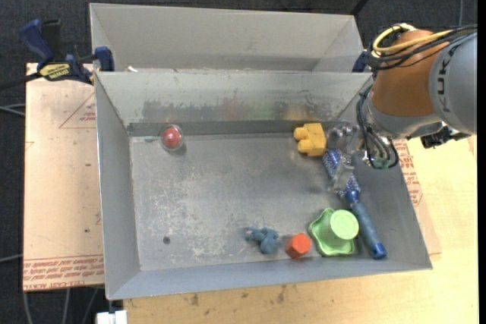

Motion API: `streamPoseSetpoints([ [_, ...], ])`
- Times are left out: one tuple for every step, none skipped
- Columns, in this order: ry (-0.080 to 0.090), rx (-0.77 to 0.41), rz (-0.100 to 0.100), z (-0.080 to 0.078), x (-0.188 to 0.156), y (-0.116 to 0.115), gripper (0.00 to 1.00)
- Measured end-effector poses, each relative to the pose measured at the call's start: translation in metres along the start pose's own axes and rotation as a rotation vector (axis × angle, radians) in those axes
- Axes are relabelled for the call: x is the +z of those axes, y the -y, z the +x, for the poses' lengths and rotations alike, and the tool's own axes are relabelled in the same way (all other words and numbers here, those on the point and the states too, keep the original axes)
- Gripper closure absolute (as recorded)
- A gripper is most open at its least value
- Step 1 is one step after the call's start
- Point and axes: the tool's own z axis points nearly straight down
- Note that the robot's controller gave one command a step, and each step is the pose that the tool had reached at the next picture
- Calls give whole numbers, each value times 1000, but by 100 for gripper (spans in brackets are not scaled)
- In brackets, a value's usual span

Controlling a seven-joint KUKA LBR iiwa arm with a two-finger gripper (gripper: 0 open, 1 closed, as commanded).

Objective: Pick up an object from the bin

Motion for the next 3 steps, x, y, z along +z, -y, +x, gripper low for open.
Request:
streamPoseSetpoints([
  [0, 491, 1, 32, 1, 13, 0],
  [-6, 475, -16, 28, 30, 13, 0],
  [-4, 468, -3, 27, 30, 9, 0],
])
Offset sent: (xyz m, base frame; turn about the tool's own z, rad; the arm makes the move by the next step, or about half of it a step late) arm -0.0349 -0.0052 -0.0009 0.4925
